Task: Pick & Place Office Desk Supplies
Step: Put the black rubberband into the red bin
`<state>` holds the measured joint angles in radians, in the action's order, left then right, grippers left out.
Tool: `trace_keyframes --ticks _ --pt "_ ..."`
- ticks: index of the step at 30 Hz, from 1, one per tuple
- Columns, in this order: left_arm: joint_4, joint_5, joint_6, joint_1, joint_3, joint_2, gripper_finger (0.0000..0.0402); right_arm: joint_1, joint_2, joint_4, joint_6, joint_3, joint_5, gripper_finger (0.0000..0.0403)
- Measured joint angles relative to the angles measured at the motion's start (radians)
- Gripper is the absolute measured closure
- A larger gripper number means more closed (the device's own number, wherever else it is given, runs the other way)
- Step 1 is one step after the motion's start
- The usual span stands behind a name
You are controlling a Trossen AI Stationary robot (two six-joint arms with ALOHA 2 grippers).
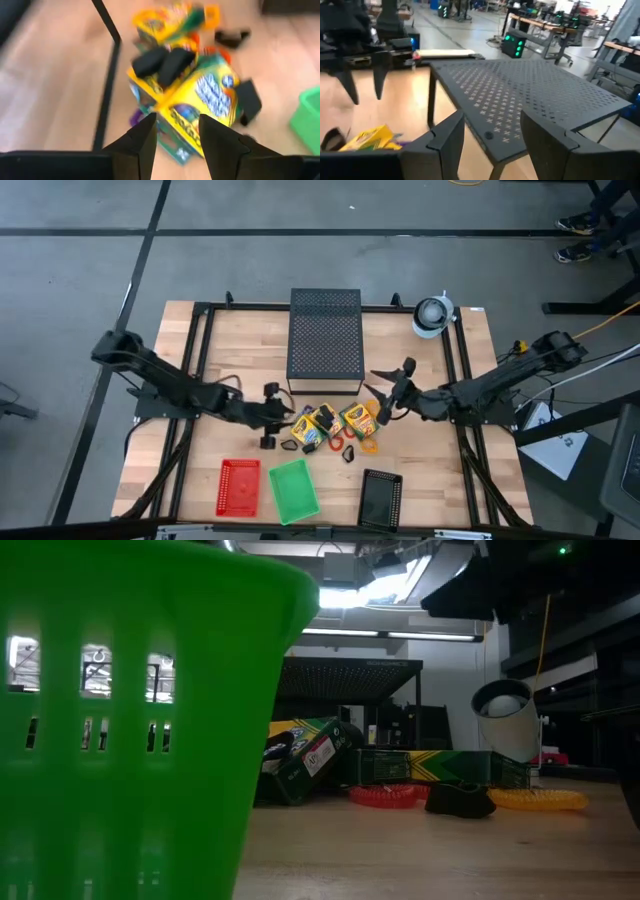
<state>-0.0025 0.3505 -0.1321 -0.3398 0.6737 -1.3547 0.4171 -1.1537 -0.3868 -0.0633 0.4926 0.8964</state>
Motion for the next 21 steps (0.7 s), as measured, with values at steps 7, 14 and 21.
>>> trace_keyframes --ticks 7,14,21 --pt "-0.168 -0.132 -0.044 -0.006 0.128 -0.057 0.0258 0.017 0.025 0.006 0.042 0.026 -0.010 0.0207" --pt "-0.341 -0.032 -0.177 -0.058 0.149 -0.087 0.0258 0.019 0.037 0.008 0.049 0.026 -0.028 0.0207" --pt "-0.273 -0.066 -0.208 -0.077 0.149 -0.174 0.0258 0.019 0.037 0.009 0.049 0.026 -0.045 0.0207"
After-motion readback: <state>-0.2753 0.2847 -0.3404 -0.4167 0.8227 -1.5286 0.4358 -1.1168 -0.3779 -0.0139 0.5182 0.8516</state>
